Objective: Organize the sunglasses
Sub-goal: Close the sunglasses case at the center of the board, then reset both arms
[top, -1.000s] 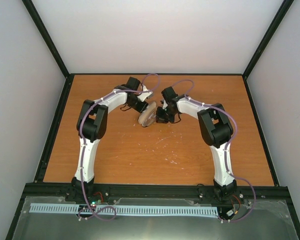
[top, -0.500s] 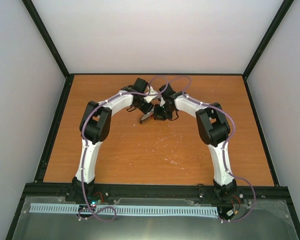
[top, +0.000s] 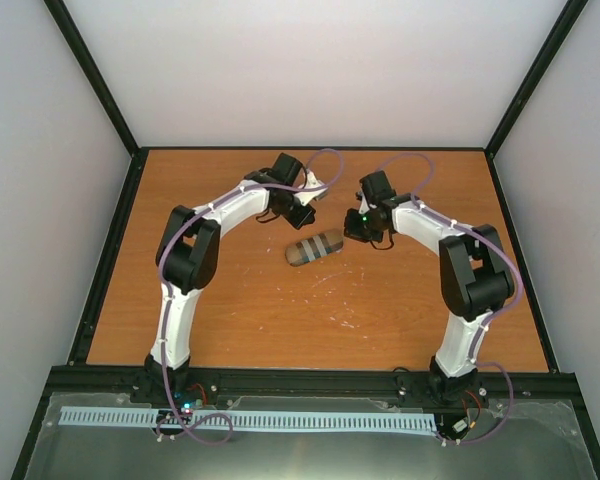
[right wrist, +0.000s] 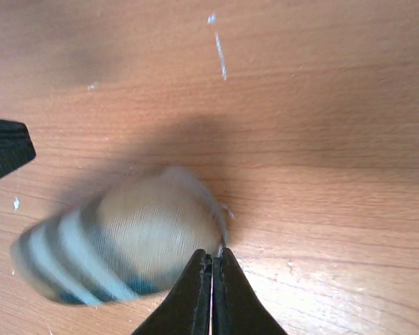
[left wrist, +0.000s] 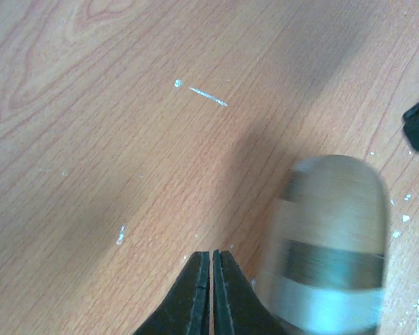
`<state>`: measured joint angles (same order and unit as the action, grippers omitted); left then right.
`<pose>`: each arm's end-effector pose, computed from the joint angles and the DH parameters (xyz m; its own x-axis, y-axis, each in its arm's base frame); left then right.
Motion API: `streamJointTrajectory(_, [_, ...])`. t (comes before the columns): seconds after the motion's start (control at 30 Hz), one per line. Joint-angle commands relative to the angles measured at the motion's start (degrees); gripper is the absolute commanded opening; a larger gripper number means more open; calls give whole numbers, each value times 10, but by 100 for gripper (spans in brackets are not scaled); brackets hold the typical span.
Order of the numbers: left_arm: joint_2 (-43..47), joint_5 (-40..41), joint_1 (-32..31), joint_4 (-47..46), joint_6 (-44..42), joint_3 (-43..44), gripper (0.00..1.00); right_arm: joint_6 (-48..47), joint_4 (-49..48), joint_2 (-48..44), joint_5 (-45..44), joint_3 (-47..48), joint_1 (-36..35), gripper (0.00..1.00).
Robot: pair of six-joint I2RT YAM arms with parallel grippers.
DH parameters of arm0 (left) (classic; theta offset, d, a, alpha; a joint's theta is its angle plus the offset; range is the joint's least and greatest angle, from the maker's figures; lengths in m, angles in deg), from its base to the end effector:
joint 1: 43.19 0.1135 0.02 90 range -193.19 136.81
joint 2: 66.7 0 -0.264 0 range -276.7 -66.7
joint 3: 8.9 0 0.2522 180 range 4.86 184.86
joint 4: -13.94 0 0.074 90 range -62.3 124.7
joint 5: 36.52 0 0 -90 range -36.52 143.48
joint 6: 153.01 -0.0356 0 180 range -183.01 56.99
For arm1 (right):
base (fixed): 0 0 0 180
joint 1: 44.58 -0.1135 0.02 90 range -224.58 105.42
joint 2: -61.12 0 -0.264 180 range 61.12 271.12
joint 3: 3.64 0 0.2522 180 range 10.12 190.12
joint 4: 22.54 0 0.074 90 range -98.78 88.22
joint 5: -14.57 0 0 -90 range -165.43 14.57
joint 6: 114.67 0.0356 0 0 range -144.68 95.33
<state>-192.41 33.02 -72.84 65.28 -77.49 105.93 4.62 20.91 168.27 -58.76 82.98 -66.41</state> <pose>0.4039 -0.2442 0.1853 -0.5932 0.6072 -0.5286 0.7781 0.6009 -0.1829 0.3503 0.1513 0.1802 -0.9590 0.1207 -0.2565 -0.0045 0.8983 0.4394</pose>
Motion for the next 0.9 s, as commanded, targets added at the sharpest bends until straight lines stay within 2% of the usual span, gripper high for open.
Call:
streamJointTrajectory(0.0, [33, -5, -3, 12, -2, -4, 7, -14, -3, -33, -37, -15, 6, 3])
streamJointTrajectory(0.23, [50, 18, 0, 1, -3, -9, 7, -7, -3, -79, -53, -24, 15, 3])
streamJointTrajectory(0.33, [60, 17, 16, -4, 4, -7, 14, -6, -20, -105, -54, -44, 28, 4])
streamJointTrajectory(0.47, [84, -25, 78, -13, 40, -6, 35, 3, -38, -150, -54, -77, 70, 5])
streamJointTrajectory(0.57, [113, -101, 153, -21, 82, -16, 57, -5, -7, -170, -60, -77, 115, 4])
streamJointTrajectory(0.6, [135, -129, 185, -34, 97, -33, 70, -14, 9, -174, -75, -77, 126, 3])
streamJointTrajectory(0.63, [159, -149, 215, -50, 110, -53, 92, -24, 24, -180, -97, -76, 136, 3])
streamJointTrajectory(0.67, [185, -161, 242, -68, 116, -80, 99, -35, 39, -185, -129, -77, 144, 3])
streamJointTrajectory(0.8, [264, -134, 312, -138, 76, -182, 100, -49, 65, -202, -193, -82, 159, 3])
streamJointTrajectory(0.87, [267, -111, 320, -123, 52, -184, 99, -47, 59, -207, -190, -86, 161, 3])
